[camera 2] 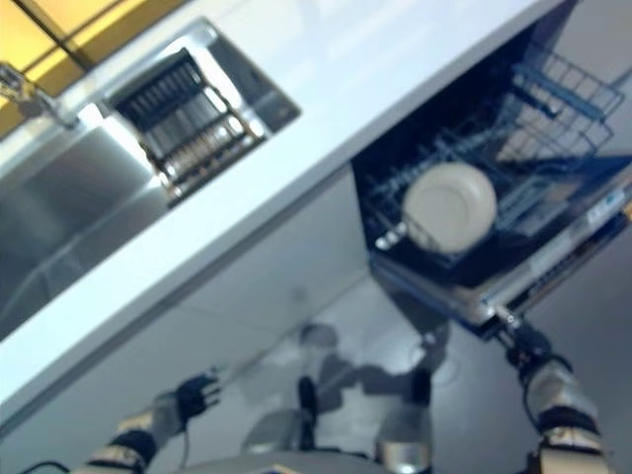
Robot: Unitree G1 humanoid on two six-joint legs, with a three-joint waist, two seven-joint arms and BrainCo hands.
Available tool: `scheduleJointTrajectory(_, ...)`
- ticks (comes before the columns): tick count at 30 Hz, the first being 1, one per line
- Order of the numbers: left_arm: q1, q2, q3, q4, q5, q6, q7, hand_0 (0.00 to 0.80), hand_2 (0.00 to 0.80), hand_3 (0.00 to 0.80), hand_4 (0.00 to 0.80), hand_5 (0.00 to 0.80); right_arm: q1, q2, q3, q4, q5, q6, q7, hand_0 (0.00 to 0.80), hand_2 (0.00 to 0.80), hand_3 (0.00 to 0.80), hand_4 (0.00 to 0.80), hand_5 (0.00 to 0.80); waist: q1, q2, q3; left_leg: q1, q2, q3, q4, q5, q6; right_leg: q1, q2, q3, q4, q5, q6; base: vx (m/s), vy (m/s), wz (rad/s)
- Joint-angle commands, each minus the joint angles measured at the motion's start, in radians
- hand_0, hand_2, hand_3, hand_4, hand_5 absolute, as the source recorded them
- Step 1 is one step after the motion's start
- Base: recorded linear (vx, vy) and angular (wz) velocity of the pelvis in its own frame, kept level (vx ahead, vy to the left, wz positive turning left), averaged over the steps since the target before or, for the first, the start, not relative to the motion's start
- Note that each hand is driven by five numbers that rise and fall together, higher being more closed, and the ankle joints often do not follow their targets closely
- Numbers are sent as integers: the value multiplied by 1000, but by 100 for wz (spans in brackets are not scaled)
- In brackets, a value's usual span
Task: Take plates into dishwasher
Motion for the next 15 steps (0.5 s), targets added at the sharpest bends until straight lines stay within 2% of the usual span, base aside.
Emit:
scheduleJointTrajectory(1, -84, 0, -18, 39, -45, -50, 21, 0, 0, 0, 0, 0, -134, 28, 48, -82, 71, -76, 78, 0, 0, 0, 0, 0, 24, -1, 47, -73, 16, -14, 19, 82, 12, -94, -49, 17, 338, -202, -62, -100, 65, 3)
scheduleJointTrajectory(4, -83, -23, -25, 47, -51, -65, 31, 0, 0, 0, 0, 0, -163, 41, 79, -157, 108, -112, 145, 0, 0, 0, 0, 0, 24, 21, 75, -82, 6, -19, 10, 92, 13, -127, -53, 15, 375, -213, -68, -77, 70, -1)
scheduleJointTrajectory(5, -73, -34, -25, 64, -54, -80, 32, 0, 0, 0, 0, 0, -167, 45, 85, -187, 118, -126, 164, 0, 0, 0, 0, 0, 27, 21, 82, -85, 2, -21, 11, 91, 15, -134, -54, 13, 383, -217, -70, -74, -24, -2)
scheduleJointTrajectory(7, -43, -58, -33, 101, -35, -164, 29, 0, 0, 0, 0, 0, -165, 58, 95, -234, 132, -154, 201, 0, 0, 0, 0, 0, 39, 12, 91, -95, -1, -31, 13, 87, 17, -149, -56, 5, 395, -219, -69, -107, -95, 0)
scheduleJointTrajectory(9, -26, -68, -35, 81, -6, -190, 62, 0, 0, 0, 0, 0, -180, 79, 125, -292, 127, -183, 203, 0, 0, 0, 0, 0, 52, 7, 102, -101, -3, -36, 13, 88, 17, -153, -59, -8, 400, -216, -70, -88, -69, -1)
scheduleJointTrajectory(11, -30, -57, -36, 116, -20, -189, 39, 0, 0, 0, 0, 0, -199, 87, 150, -337, 127, -182, 210, 0, 0, 0, 0, 0, 55, 1, 103, -102, -3, -39, 15, 87, 19, -154, -60, -14, 404, -216, -73, -33, -29, 3)
scheduleJointTrajectory(12, -33, -51, -30, 141, 0, -237, 28, 0, 0, 0, 0, 0, -206, 91, 161, -355, 130, -182, 221, 0, 0, 0, 0, 0, 55, -4, 100, -102, -2, -40, 17, 85, 20, -153, -59, -17, 405, -217, -74, -8, -17, 7)
scheduleJointTrajectory(13, -35, -46, -36, 148, -5, -240, 26, 0, 0, 0, 0, 0, -216, 96, 171, -376, 128, -178, 224, 0, 0, 0, 0, 0, 56, -7, 99, -102, -2, -39, 19, 84, 20, -151, -60, -20, 407, -219, -75, 4, -12, 5)
scheduleJointTrajectory(15, -30, -51, -52, 100, -6, -203, 50, 0, 0, 0, 0, 0, -254, 93, 190, -415, 126, -164, 201, 0, 0, 0, 0, 0, 70, -2, 93, -94, -4, -42, 17, 87, 19, -135, -63, -31, 401, -216, -74, 17, 7, 0)
